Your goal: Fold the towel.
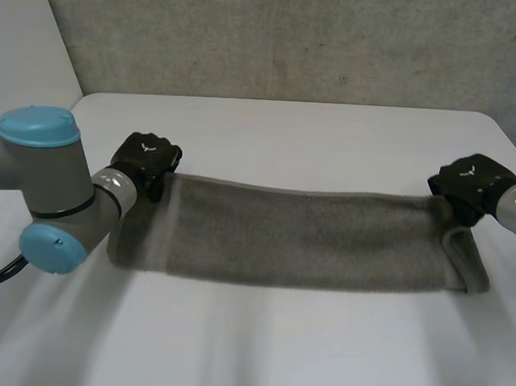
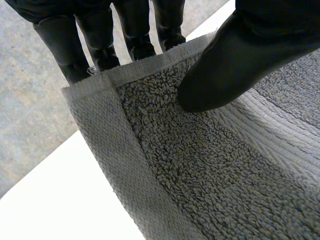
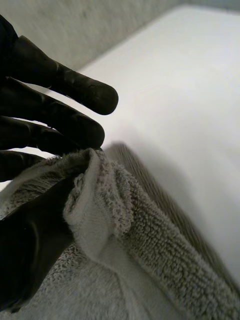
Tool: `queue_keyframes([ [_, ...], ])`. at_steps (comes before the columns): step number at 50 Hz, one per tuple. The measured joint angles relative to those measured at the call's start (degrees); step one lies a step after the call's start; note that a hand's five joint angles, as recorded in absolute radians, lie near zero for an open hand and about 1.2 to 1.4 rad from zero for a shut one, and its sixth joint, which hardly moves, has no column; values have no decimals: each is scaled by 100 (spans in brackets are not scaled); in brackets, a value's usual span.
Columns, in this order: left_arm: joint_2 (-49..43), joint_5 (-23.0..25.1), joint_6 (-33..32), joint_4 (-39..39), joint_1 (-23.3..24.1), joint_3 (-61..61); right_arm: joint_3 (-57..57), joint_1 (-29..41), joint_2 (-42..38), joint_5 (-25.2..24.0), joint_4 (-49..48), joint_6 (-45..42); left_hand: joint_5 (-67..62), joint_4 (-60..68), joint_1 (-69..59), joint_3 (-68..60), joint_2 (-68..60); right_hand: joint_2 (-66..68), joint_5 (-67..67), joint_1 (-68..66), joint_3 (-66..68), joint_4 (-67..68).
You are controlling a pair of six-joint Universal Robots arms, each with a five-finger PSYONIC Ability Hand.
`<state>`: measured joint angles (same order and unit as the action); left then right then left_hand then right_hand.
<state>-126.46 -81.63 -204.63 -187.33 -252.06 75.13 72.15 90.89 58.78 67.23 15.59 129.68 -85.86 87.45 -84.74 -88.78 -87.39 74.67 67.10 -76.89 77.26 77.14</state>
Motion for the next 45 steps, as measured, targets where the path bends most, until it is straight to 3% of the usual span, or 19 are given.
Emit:
queue_keyframes([
  [8, -412, -29, -16, -239, 15, -499, 20, 194, -216, 184, -1208, -17, 0, 0, 0, 0, 0, 0, 0, 0, 0, 0],
  [18, -457, -37, -16, -607, 37, -1128, -622, 324, -403, 302, -1756, 1, 0, 0, 0, -2, -1, 54, 0, 0, 0, 0],
  [24, -142, -305, 124, -1365, 98, -2406, -1461, 713, -123, 839, -3486, 521, 0, 1, 0, -6, -2, 192, 1, -26, 0, 0],
  [29, 288, -564, 565, -1766, 103, -2868, -1522, 883, 477, 1047, -4457, 1205, 0, 1, 0, -8, -2, 192, 27, -27, 0, 0],
  [32, 592, -602, 1038, -1768, 58, -2728, -1406, 893, 773, 942, -4287, 1638, -2, 1, 0, -8, -2, 192, 42, -34, 11, 0],
  [37, 884, -416, 1524, -1541, -85, -1884, -1130, 868, 964, 305, -3030, 1993, 0, 1, 0, -10, -2, 192, 42, -34, 12, 0],
  [42, 905, -226, 1547, -1189, -342, -518, -713, 803, 787, -284, -1456, 1595, -2, 1, 0, -14, -2, 192, 42, -35, 12, 0],
  [45, 909, -191, 1489, -1090, -408, 33, -439, 730, 653, -356, -954, 1189, -1, 1, 0, -16, -2, 192, 42, -35, 12, 1],
])
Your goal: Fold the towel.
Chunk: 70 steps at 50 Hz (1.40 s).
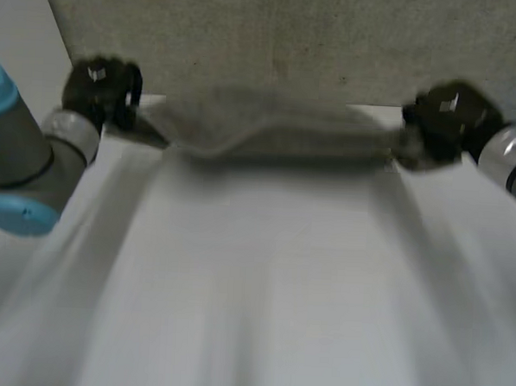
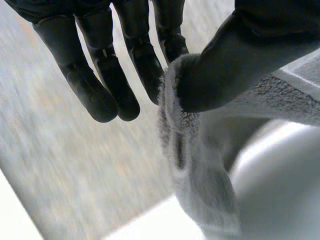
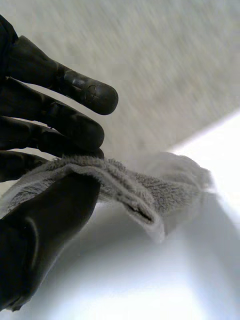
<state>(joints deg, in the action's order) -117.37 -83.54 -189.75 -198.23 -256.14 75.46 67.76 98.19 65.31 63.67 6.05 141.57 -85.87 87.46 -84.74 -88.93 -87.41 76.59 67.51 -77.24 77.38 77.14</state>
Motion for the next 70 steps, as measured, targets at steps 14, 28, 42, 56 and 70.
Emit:
queue_keyframes([
  [14, 325, 385, -1224, 57, -121, 1968, 1722, -438, -305, -35, 412, -1077, 0, 0, 0, -5, 0, 0, 0, 0, 0, 0],
  [28, 2382, 549, -1372, 188, -416, 2921, 2392, -863, 1898, -18, 798, -1052, 0, 0, 0, -5, 0, 0, 0, 0, 0, 0],
  [42, 3535, 810, -1072, 664, -441, 3165, 1607, -1472, 3118, -410, 1973, -1062, 0, 0, 0, -6, 0, 0, 0, 0, 0, 0],
  [56, 1858, 771, -1180, 609, -368, 2532, 1322, -1345, 1548, -348, 1938, -1201, -1, 0, 0, -6, 0, 0, 0, 0, 0, 0],
  [70, -238, 498, -1142, 834, -131, -766, -1036, -356, -229, 1257, 1028, -1296, -1, 0, 0, -10, -1, 0, 71, -5, 0, 0],
])
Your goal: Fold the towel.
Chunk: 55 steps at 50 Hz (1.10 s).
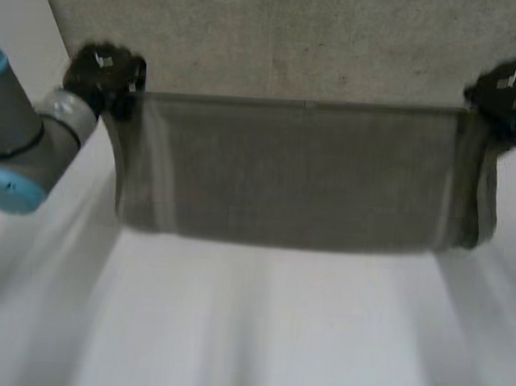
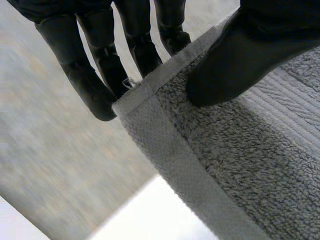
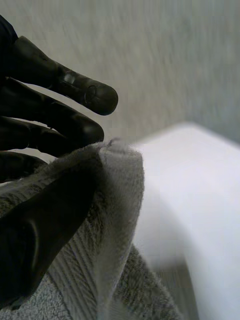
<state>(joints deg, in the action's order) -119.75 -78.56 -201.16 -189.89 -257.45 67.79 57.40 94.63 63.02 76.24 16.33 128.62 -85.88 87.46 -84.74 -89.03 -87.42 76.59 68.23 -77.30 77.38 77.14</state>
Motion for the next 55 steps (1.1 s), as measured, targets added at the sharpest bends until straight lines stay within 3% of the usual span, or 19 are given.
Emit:
queue_keyframes([
  [4, 18, -220, 126, -107, 36, -860, -235, 161, 83, 206, -1358, 218, 1, 0, 0, 0, 0, 0, 1, 0, 0, 0],
  [9, 425, -425, 490, -501, 57, -1234, 169, 244, 742, 257, -3116, 691, -87, 0, -10, 0, 0, 0, 20, -3, 0, 0],
  [14, 852, -420, 811, -751, 31, -785, 605, 222, 1174, 120, -3524, 1114, -136, 0, -35, 0, 0, 0, 29, -11, 0, 0],
  [21, 1174, -362, 941, -807, 11, 329, 1164, 175, 1316, -284, -3064, 1486, -136, 0, -36, -1, 0, 0, 29, -13, 0, 0],
  [29, 1335, -299, 828, -702, -16, 1825, 2002, -37, 1261, -880, -1860, 1439, -137, 0, -36, -3, 0, 0, 29, -13, 0, 0],
  [40, 2410, 177, 273, -540, -121, 3526, 3153, -666, 1783, -1162, -280, 399, -137, 0, -36, -5, 0, 0, 29, -13, 0, -1],
  [49, 3653, 388, 170, -24, -405, 3896, 3287, -1287, 2865, -1428, 698, -70, -136, 0, -36, -5, 0, 0, 29, -13, 0, -1],
  [55, 3846, 569, 187, 37, -473, 3880, 3031, -1453, 3066, -1694, 876, -61, -137, 0, -36, -5, 0, 0, 29, -13, 0, -1],
])
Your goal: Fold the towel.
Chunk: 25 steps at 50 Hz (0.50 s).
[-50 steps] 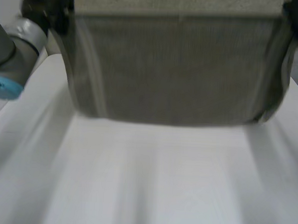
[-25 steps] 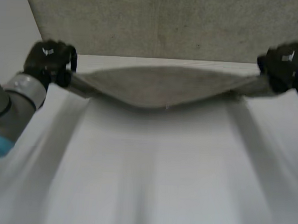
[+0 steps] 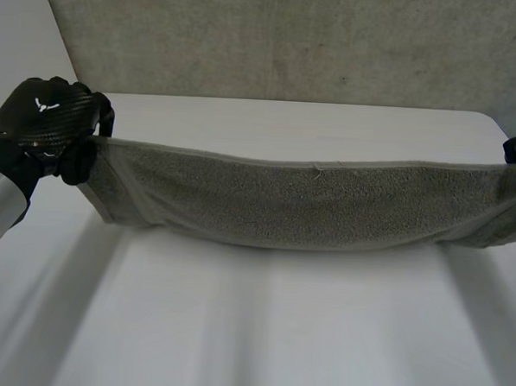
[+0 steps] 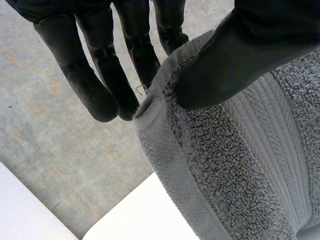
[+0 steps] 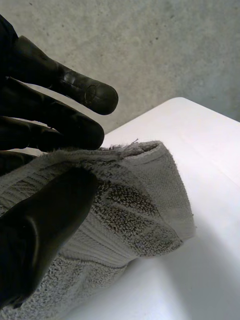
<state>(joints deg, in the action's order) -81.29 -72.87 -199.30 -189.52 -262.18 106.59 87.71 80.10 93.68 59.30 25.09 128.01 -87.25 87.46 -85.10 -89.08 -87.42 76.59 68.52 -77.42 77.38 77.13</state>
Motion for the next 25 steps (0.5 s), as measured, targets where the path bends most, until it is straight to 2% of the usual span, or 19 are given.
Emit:
queue_keyframes([
  [4, -365, 53, -16, -35, 34, -70, -137, 35, -242, -57, -4, 5, 0, 0, 0, 0, 0, 0, 0, 0, 0, 0],
  [12, -1983, -21, -93, -47, 285, -756, -606, 383, -1540, 105, -32, -1, 3, 0, 0, 0, 0, 0, 0, 0, 0, 0],
  [17, -3166, -112, -162, -13, 437, -1673, -1141, 748, -2506, 479, -69, 37, 3, 0, 0, -2, 0, 0, 0, 0, 0, 0],
  [25, -4459, -419, -207, 18, 604, -3044, -1918, 1273, -3692, 1130, -396, 102, 0, 0, 0, -3, 0, 0, 0, 0, 0, 0],
])
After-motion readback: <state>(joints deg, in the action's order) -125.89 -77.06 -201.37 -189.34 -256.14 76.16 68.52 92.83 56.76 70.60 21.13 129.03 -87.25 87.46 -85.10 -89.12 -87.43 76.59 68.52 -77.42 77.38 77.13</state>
